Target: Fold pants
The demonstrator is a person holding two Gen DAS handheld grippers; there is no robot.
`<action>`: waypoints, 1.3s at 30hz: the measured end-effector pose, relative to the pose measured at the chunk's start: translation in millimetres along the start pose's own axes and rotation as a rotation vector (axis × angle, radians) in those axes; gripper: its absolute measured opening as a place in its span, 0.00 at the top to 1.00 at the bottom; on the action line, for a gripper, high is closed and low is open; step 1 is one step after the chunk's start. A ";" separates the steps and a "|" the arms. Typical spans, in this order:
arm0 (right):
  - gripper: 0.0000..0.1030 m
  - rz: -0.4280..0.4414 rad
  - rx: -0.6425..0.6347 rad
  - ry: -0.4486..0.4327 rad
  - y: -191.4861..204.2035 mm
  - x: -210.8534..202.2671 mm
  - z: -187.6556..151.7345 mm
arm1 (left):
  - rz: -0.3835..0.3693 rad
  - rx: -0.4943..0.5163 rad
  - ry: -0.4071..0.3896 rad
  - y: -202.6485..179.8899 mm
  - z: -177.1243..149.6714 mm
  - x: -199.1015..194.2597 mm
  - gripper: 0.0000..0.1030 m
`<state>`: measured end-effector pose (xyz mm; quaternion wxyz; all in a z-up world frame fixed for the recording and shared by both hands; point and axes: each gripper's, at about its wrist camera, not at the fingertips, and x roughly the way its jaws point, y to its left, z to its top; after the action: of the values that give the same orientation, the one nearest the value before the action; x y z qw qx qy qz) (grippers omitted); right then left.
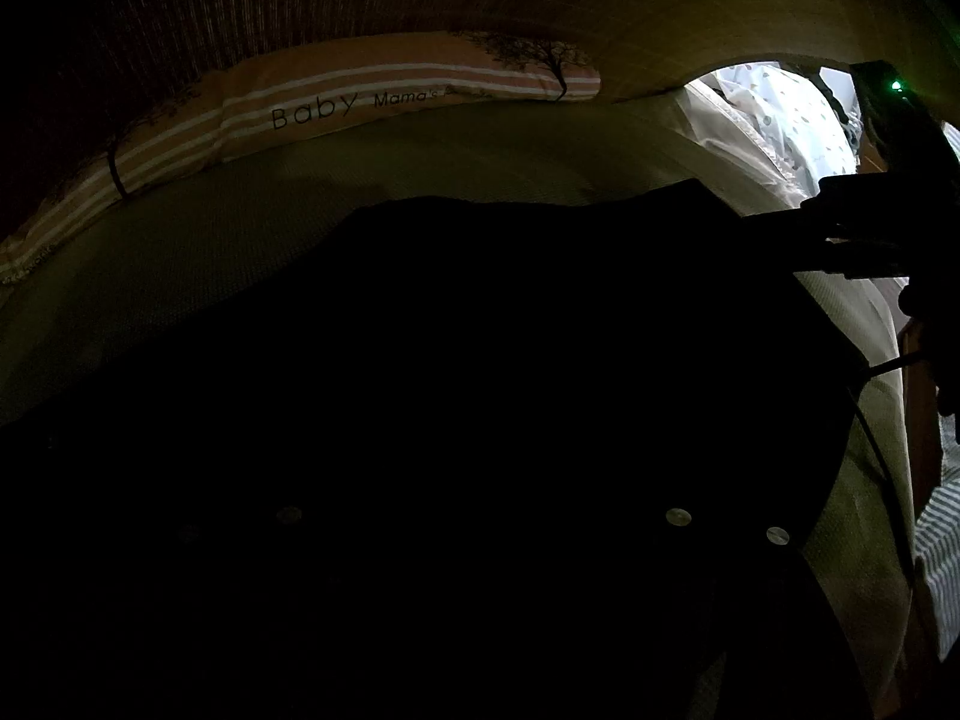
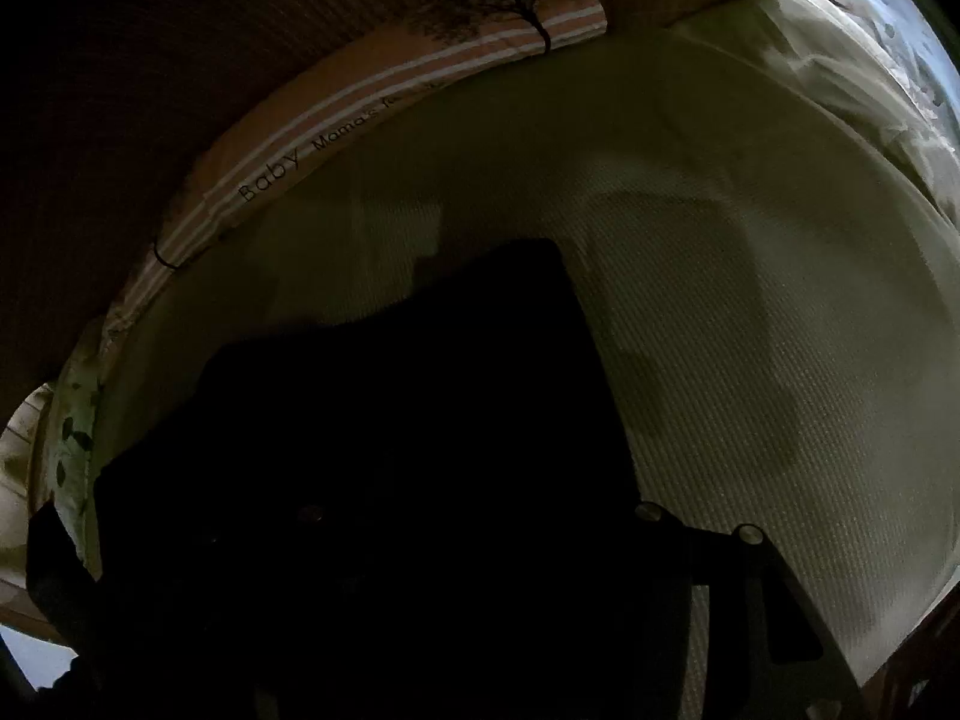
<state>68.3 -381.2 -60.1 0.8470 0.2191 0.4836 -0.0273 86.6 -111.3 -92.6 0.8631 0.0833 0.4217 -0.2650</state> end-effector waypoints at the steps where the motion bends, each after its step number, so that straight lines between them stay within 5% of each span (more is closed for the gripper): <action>1: 0.49 0.000 0.000 -0.001 -1.3 0.1 -0.4 | 0.000 0.000 0.000 -0.1 0.0 0.0 0.33; 11: 0.49 -0.010 -0.007 -0.015 -2.5 -0.6 4.9 | -0.010 -0.001 0.010 0.6 1.7 -0.7 0.33; 18: 0.49 -0.025 -0.026 -0.017 -2.7 6.2 15.7 | -0.120 -0.093 0.076 17.9 16.7 -8.5 0.33; 25: 0.49 -0.037 -0.044 -0.015 -2.3 18.0 25.8 | -0.142 -0.144 0.014 29.2 48.5 -19.2 0.33; 39: 0.47 -0.094 -0.071 -0.029 -2.4 31.2 34.6 | -0.116 -0.189 0.074 41.2 82.3 51.4 0.33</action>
<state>112.2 -392.0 -71.7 0.8589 0.1658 0.4816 -0.0530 190.6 -126.6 -83.7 0.8340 -0.0135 0.4807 -0.2704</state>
